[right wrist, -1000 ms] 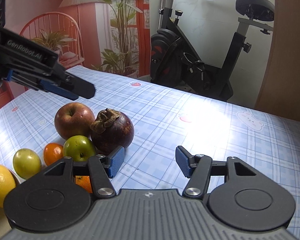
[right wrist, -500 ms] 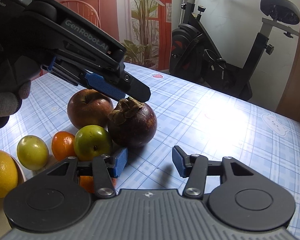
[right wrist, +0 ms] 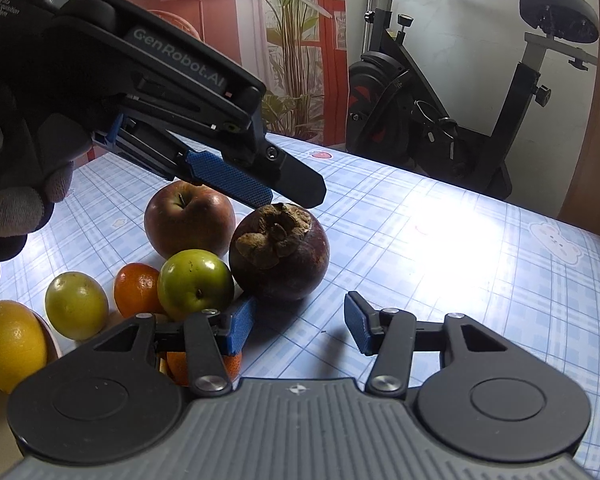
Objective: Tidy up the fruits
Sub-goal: 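Close the left gripper around the mangosteen, then lift the mangosteen with the left gripper and carry it over the cream bowl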
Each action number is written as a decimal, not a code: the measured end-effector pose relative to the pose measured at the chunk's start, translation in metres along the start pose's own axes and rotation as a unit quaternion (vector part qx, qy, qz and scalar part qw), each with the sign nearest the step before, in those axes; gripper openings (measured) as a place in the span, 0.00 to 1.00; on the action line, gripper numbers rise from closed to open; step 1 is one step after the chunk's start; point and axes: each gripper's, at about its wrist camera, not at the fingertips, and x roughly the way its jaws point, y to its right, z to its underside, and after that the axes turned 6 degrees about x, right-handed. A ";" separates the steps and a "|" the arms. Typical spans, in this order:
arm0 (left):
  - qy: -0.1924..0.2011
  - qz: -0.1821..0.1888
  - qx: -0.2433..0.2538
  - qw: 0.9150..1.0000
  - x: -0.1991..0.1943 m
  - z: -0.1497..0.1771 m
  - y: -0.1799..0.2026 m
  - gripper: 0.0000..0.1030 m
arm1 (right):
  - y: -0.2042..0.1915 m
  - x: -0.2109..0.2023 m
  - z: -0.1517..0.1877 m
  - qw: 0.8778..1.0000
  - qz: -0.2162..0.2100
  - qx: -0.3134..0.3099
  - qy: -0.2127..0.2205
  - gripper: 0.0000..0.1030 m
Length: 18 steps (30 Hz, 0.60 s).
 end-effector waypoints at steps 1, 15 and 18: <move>0.001 0.002 0.001 1.000 0.000 0.000 0.001 0.45 | 0.000 0.000 0.000 1.000 -0.001 -0.001 0.000 0.51; -0.013 -0.009 -0.009 1.000 0.006 -0.001 -0.005 0.45 | -0.009 0.015 -0.009 1.000 -0.011 -0.018 0.002 0.56; -0.020 0.000 -0.005 1.000 0.007 0.002 0.000 0.45 | -0.005 0.007 -0.006 1.000 -0.006 0.000 -0.002 0.56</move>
